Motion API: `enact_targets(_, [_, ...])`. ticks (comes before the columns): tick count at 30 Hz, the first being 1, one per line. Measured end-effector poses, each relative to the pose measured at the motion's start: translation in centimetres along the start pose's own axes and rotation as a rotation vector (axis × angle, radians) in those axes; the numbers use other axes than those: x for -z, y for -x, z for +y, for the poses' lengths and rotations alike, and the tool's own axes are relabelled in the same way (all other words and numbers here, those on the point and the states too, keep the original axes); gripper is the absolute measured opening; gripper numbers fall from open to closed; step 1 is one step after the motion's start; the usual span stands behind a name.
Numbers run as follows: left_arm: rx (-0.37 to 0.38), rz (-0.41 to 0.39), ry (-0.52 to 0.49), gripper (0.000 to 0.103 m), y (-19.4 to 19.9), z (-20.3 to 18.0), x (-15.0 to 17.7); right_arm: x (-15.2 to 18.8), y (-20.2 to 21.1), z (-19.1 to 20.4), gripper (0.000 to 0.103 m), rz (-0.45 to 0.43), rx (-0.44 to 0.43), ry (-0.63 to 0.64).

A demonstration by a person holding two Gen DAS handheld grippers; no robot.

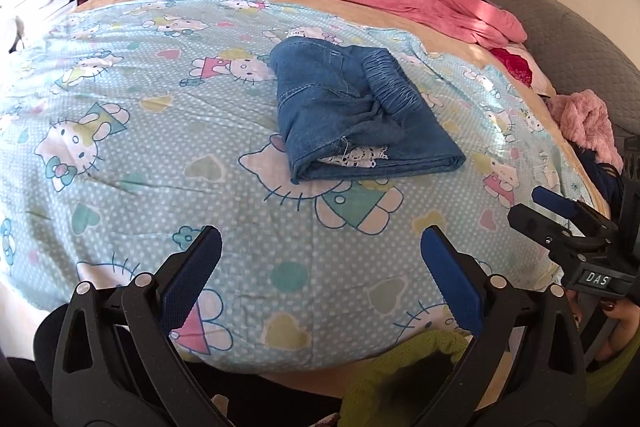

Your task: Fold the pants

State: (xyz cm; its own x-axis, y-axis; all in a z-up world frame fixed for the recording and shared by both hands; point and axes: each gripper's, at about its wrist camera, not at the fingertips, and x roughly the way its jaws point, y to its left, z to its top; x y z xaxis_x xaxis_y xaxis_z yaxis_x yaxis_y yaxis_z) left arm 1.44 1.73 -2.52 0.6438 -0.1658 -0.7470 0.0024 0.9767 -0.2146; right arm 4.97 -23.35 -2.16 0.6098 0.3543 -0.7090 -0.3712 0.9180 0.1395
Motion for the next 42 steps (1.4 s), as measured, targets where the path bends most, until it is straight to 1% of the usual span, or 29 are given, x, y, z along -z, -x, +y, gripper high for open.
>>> enact_targets(8, [-0.012, -0.008, 0.0, 0.094, 0.32, -0.02, -0.09, -0.43, 0.58, 0.17, 0.099, -0.019, -0.003, 0.009])
enact_targets(42, [-0.055, -0.013, -0.014, 0.094, 0.61, -0.25, -0.28, -0.47, 0.75, 0.13, 0.099, -0.017, -0.007, 0.007])
